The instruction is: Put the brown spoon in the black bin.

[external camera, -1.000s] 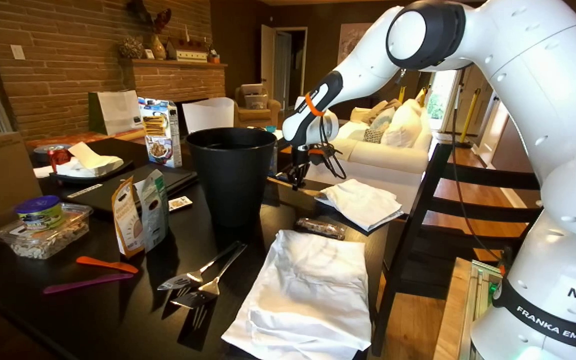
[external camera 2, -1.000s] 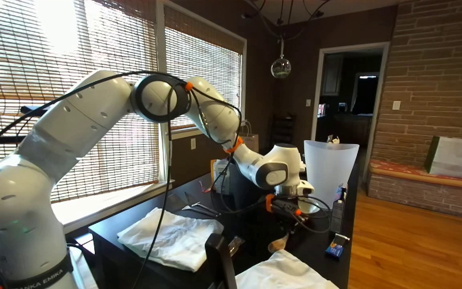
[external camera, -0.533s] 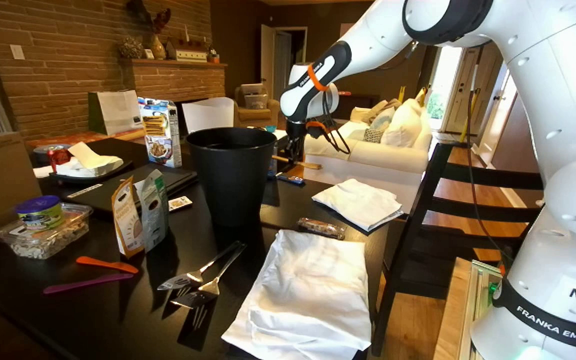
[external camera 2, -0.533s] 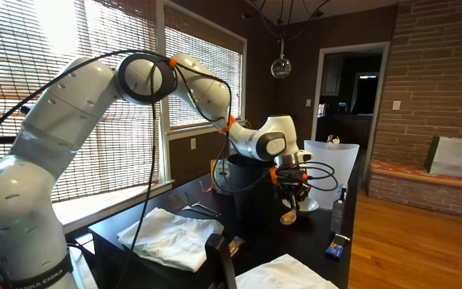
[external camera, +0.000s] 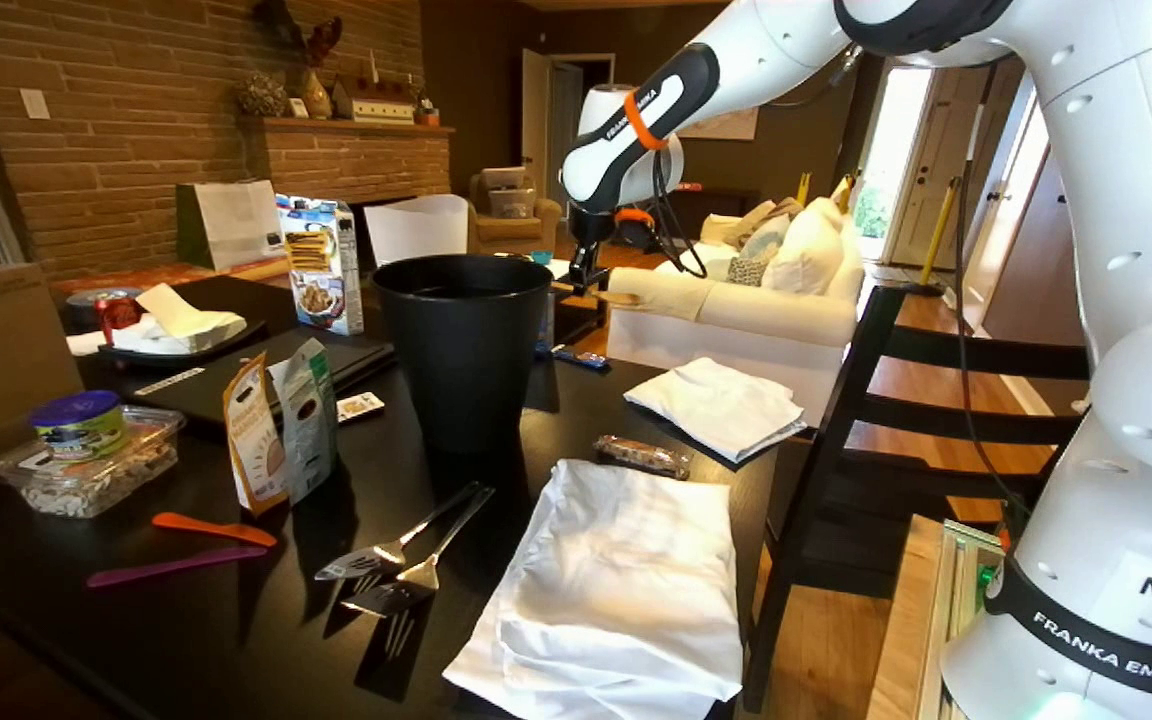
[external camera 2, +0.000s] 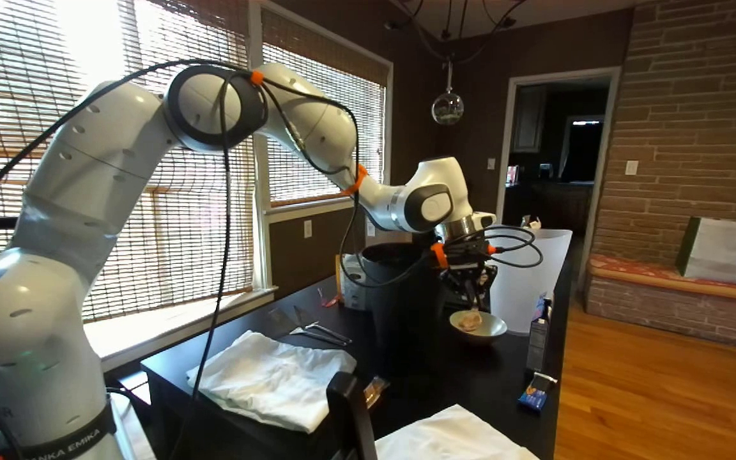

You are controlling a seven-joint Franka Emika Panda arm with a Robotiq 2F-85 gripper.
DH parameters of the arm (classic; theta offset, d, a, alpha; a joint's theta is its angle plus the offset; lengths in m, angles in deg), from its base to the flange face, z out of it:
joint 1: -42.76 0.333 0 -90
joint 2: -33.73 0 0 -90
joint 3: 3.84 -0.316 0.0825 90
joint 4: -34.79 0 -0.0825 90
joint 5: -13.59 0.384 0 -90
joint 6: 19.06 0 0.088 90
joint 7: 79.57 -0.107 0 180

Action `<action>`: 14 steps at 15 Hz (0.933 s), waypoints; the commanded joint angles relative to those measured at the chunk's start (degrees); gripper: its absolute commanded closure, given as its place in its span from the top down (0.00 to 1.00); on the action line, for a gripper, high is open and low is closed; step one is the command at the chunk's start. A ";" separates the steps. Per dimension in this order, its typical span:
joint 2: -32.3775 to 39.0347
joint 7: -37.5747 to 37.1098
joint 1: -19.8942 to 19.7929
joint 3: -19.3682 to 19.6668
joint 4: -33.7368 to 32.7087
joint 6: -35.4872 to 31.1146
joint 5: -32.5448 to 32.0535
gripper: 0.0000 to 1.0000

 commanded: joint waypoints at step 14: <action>-14.28 22.63 5.54 2.93 11.32 -19.79 -16.86 0.04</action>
